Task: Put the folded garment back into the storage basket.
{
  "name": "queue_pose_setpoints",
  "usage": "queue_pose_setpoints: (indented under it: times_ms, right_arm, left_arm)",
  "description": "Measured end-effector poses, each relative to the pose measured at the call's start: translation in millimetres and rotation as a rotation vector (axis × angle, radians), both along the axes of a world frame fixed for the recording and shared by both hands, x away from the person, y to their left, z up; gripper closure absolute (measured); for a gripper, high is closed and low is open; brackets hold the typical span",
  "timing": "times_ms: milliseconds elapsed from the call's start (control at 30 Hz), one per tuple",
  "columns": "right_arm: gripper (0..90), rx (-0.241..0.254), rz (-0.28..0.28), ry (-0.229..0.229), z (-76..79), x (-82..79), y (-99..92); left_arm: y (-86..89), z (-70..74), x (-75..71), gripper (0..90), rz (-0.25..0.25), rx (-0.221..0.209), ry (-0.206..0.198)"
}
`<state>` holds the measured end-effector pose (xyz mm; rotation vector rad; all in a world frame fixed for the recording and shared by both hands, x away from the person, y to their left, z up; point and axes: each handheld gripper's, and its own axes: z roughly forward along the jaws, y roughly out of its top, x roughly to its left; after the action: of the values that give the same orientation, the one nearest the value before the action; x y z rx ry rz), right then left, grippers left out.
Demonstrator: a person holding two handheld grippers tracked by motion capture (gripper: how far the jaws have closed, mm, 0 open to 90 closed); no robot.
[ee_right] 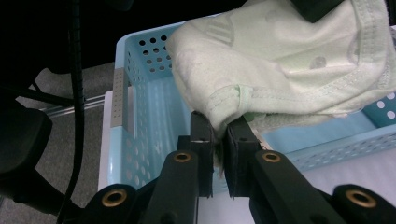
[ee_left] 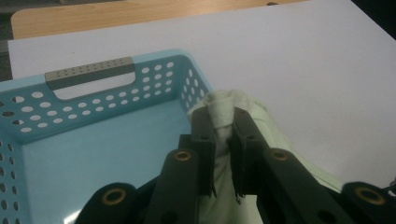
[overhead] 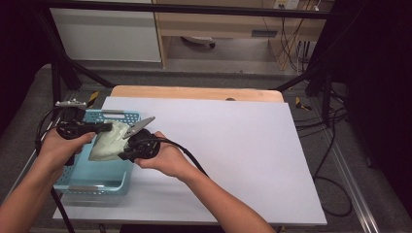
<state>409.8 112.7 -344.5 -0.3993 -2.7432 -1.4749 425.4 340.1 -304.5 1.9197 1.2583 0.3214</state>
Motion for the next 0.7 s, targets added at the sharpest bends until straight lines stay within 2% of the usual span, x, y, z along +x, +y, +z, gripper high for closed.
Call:
queue_pose_setpoints:
  times_ms: [700]
  right_arm:
    - [83.8, 0.0, -0.021, -0.017, -8.6, 4.4, 14.9]
  left_arm:
    - [11.9, -5.7, 6.7, 81.2, 0.028, 0.008, 0.019]
